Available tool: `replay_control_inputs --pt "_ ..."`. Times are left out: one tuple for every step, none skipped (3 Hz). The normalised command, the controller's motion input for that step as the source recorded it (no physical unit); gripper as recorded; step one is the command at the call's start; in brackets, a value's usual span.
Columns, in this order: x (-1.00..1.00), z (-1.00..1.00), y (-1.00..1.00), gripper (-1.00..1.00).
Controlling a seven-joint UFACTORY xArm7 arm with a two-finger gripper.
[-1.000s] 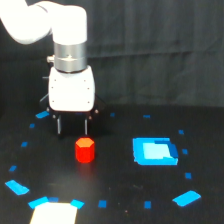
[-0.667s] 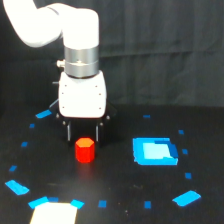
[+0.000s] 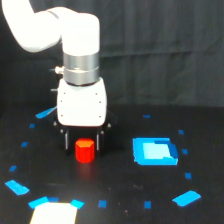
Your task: Pick up the red object from the table
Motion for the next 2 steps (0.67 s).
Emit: replay_control_inputs --pt "-0.34 -0.36 -0.27 -1.0" --pt "-0.98 -0.38 0.03 -0.2"
